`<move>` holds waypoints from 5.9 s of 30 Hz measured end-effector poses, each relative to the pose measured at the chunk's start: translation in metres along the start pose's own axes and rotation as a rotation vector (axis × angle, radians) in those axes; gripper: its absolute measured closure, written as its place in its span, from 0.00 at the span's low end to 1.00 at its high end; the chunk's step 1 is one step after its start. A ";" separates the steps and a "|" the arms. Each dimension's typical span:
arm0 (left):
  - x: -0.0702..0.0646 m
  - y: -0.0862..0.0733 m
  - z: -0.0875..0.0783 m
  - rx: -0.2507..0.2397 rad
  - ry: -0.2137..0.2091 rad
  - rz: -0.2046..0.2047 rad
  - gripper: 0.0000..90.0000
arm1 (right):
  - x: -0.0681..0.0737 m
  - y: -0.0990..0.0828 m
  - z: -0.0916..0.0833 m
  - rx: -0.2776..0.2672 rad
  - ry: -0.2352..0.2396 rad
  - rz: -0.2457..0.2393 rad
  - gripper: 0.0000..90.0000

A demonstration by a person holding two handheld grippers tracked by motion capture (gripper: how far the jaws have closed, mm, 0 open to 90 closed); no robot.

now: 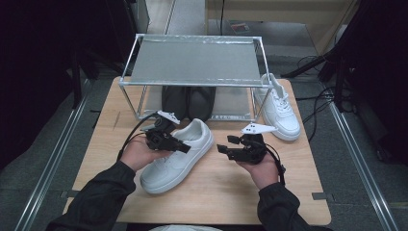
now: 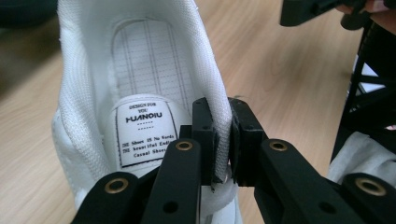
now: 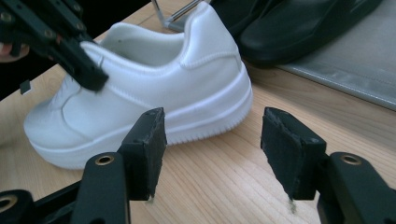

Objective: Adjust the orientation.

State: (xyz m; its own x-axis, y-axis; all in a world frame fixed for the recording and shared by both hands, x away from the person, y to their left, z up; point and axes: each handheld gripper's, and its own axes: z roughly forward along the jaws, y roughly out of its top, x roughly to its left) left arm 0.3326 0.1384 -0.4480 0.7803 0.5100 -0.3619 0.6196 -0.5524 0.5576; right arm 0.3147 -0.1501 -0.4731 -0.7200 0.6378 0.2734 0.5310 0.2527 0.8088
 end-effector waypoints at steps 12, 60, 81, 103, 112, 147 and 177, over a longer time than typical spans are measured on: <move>-0.003 0.002 0.027 0.009 -0.023 0.013 0.91 | -0.001 -0.008 -0.010 0.000 -0.032 0.008 0.46; -0.024 -0.090 -0.014 -0.097 0.088 -0.127 1.00 | 0.022 0.028 0.046 0.077 0.109 -0.082 1.00; -0.017 -0.087 -0.012 -0.076 0.100 -0.080 1.00 | 0.025 0.019 0.056 0.133 0.088 -0.086 1.00; 0.010 -0.069 -0.014 -0.081 0.125 -0.084 1.00 | 0.048 0.000 0.044 0.202 0.095 -0.083 1.00; 0.020 -0.060 -0.013 -0.076 0.132 -0.084 1.00 | 0.036 0.004 0.010 0.140 0.050 -0.068 1.00; 0.052 -0.050 -0.015 -0.158 0.172 -0.133 0.99 | 0.043 -0.013 0.027 0.282 0.080 -0.121 1.00; 0.018 -0.089 -0.016 -0.132 0.139 -0.156 0.97 | 0.036 0.014 0.047 0.263 0.146 -0.147 1.00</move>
State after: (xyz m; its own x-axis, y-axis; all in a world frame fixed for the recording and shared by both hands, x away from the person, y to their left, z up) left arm 0.2900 0.2070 -0.4923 0.6509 0.6736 -0.3502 0.7084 -0.3731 0.5991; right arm 0.3169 -0.0890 -0.4764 -0.8437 0.4747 0.2507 0.5003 0.5258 0.6879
